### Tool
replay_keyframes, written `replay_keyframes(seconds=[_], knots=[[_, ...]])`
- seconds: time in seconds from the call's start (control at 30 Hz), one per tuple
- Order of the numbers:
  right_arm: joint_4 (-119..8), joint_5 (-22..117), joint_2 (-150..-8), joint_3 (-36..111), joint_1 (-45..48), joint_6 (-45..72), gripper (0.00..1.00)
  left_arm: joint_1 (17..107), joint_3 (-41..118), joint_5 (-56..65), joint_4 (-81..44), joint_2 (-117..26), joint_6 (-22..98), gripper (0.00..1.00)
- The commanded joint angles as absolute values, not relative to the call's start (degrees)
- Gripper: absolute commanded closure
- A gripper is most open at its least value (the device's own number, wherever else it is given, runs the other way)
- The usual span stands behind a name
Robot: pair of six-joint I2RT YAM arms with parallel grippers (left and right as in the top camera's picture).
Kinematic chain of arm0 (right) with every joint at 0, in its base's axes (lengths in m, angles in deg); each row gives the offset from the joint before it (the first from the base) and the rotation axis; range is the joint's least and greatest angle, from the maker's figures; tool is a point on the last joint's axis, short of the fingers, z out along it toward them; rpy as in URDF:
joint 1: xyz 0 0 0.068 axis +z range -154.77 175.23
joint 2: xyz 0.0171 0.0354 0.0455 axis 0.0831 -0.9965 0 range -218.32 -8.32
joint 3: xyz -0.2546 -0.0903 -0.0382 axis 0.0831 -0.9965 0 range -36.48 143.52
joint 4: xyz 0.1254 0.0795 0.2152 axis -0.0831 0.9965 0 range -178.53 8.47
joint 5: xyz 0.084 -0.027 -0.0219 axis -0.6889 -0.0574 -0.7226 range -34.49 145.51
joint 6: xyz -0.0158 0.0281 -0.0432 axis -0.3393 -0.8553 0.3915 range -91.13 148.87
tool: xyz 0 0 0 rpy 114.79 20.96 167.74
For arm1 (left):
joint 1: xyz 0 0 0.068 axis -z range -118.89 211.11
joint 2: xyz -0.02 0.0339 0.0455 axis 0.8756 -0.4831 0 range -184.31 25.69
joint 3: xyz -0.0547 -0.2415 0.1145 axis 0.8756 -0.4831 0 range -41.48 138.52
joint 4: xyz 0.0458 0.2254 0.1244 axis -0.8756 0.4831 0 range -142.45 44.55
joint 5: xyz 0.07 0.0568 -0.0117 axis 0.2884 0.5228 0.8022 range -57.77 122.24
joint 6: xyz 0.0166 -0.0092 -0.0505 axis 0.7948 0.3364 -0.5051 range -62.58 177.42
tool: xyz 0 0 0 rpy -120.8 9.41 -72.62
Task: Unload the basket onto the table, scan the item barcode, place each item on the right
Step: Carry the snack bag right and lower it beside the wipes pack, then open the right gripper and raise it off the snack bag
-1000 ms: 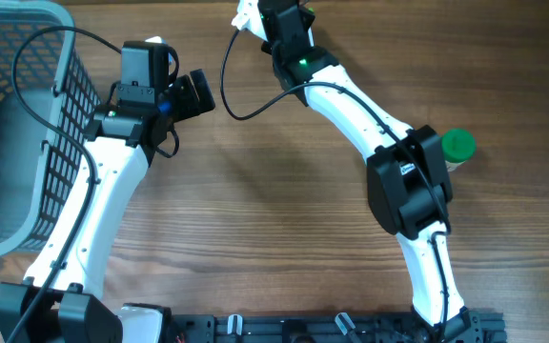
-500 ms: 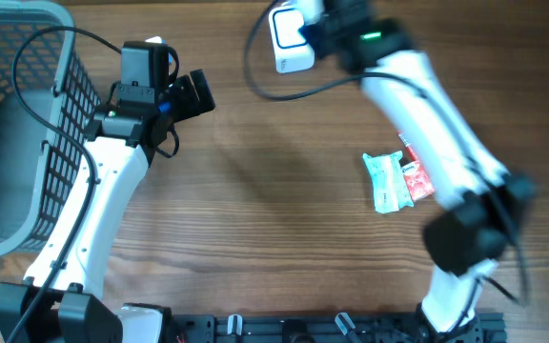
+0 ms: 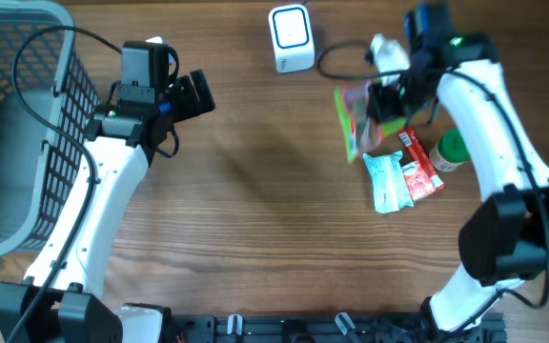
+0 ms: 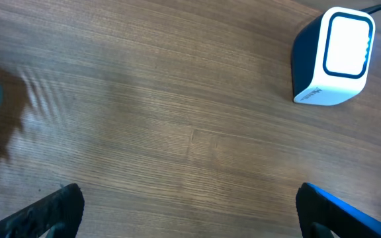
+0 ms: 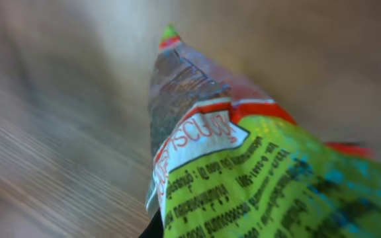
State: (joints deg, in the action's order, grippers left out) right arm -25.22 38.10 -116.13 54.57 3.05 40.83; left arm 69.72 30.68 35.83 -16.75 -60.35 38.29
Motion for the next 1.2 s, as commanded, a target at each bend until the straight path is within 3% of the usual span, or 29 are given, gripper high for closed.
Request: replay_keyframes(seconds=[0.0, 0.03, 0.07, 0.1, 0.2, 0.3, 0.53, 1.17], knots=[[-31.1, 34.4, -116.7, 46.6, 3.4, 37.6, 0.91, 69.5, 30.9, 36.4, -16.9, -60.7, 39.2, 0.00], [-32.6, 34.4, -116.7, 45.5, 3.4, 37.4, 0.87, 69.5, 30.9, 36.4, -16.9, -60.7, 39.2, 0.00], [-34.3, 34.4, -116.6, 44.6, 3.2, 37.4, 0.74, 69.5, 30.9, 36.4, -16.9, -60.7, 39.2, 0.00], [-35.4, 34.4, -116.6, 44.6, 3.1, 37.2, 0.36, 69.5, 30.9, 36.4, -16.9, -60.7, 39.2, 0.00], [-35.8, 34.4, -116.0, 46.6, 3.1, 36.6, 0.11, 69.5, 30.9, 36.4, -16.9, -60.7, 39.2, 0.00], [-34.2, 36.1, -114.6, 51.3, 3.0, 36.2, 0.00, 69.5, 30.9, 36.4, -16.9, -60.7, 39.2, 0.00], [-33.4, 43.0, -111.0, 56.8, 2.1, 33.0, 0.00, 69.5, 30.9, 36.4, -16.9, -60.7, 39.2, 0.00], [-35.4, 43.3, -111.2, 56.8, 2.1, 33.0, 0.00, 69.5, 30.9, 36.4, -16.9, -60.7, 39.2, 0.00]])
